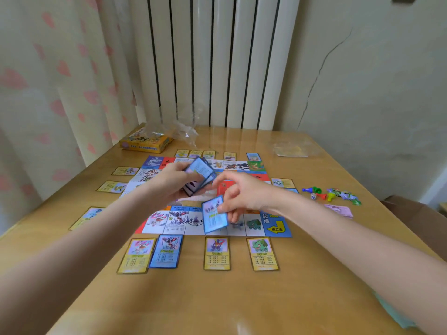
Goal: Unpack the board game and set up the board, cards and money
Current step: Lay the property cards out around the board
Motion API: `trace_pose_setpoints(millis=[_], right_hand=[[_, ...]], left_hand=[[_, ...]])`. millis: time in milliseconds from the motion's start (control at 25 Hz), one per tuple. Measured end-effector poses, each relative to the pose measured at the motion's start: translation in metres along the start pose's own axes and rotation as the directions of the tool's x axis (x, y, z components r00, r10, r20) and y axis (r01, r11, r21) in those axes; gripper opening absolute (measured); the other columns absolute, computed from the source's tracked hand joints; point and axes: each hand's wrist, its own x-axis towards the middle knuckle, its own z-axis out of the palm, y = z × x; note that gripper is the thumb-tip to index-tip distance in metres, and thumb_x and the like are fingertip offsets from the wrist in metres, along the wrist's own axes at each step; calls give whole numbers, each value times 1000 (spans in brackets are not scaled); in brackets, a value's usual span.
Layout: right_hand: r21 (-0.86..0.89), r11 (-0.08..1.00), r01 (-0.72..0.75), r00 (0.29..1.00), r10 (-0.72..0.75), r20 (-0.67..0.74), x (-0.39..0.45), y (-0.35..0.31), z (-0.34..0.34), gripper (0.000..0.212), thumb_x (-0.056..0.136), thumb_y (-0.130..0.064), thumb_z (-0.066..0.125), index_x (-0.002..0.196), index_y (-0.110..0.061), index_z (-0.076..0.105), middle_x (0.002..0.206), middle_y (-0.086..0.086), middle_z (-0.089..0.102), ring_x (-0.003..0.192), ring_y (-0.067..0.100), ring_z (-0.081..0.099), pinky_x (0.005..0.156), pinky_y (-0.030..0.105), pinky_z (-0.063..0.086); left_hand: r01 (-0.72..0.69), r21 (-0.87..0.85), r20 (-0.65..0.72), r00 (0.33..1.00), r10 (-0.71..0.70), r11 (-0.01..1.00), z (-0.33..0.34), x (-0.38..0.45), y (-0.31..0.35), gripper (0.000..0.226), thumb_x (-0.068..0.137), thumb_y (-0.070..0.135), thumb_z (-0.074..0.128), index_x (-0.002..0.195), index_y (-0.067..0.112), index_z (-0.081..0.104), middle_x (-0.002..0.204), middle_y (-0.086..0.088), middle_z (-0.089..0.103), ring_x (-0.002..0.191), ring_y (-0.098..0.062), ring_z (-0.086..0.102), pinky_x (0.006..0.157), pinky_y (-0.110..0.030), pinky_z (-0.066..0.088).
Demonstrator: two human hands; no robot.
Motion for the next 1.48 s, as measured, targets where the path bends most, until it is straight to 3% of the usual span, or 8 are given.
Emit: trace_pose_setpoints(millis=[120, 320, 520, 680, 800, 960, 1160, 1480], right_hand=[[-22, 999, -32, 999, 33, 43, -2, 6, 32, 22, 79, 9, 66, 90, -6, 55, 58, 6, 59, 42, 12, 61, 47, 21, 53], [-6, 995, -103, 995, 103, 12, -6, 8, 62, 29, 78, 6, 69, 95, -7, 48, 61, 10, 58, 38, 10, 59, 42, 18, 49], [-436, 895, -97, 995, 90, -35, -1, 5, 72, 30, 77, -12, 75, 92, -12, 49, 59, 3, 59, 32, 3, 47, 37, 16, 36], [-557, 827, -79, 996, 88, -10, 3, 4, 72, 22, 77, -17, 75, 84, -13, 54, 55, 2, 57, 33, 6, 44, 42, 19, 40], [-354, 925, -136, 990, 110, -93, 5, -3, 60, 17, 80, -21, 71, 86, -8, 61, 59, 3, 57, 40, 10, 46, 37, 18, 37], [0, 990, -142, 943, 136, -305, 11, -12, 31, 31, 84, -33, 67, 81, -3, 61, 63, 7, 59, 45, 12, 50, 35, 17, 38], [60, 991, -119, 945, 131, -298, 11, -8, 21, 13, 83, -15, 69, 78, -6, 61, 62, 6, 60, 41, 7, 51, 39, 15, 41], [223, 974, -46, 888, 142, -437, 12, 7, -10, 9, 86, -4, 63, 83, -3, 55, 76, 15, 63, 47, 11, 58, 40, 17, 44]], left_hand=[[72, -179, -19, 997, -77, 981, -23, -12, -9, 14, 91, -6, 48, 103, -2, 52, 96, -21, 65, 67, -20, 71, 59, -26, 59], [67, -179, -19, 997, -71, 982, -29, -28, -14, 10, 91, -5, 49, 98, 1, 52, 96, -21, 65, 69, -19, 72, 66, -27, 59], [68, -203, 10, 998, -68, 977, -23, -35, -13, 11, 90, -6, 50, 98, 1, 54, 98, -21, 65, 75, -22, 71, 71, -30, 59], [90, -238, 9, 996, -90, 967, -23, -36, -16, 12, 95, 6, 49, 104, -1, 52, 96, -22, 68, 71, -22, 72, 63, -29, 60], [106, -297, -1, 994, -112, 949, -25, -35, -18, 16, 98, 12, 43, 99, -1, 52, 79, -18, 72, 67, -23, 71, 57, -28, 59], [47, -144, -9, 999, -49, 988, -21, -35, -18, 10, 92, 0, 50, 98, 4, 57, 82, -11, 68, 66, -15, 67, 56, -22, 57], [11, -182, 76, 997, 2, 983, -8, -31, -16, 14, 92, 2, 51, 101, 7, 60, 92, -11, 70, 74, -18, 68, 65, -27, 58], [86, -115, 148, 987, -68, 990, 2, -22, -15, 19, 91, -5, 49, 103, 7, 58, 96, -14, 68, 77, -20, 67, 65, -27, 59]])
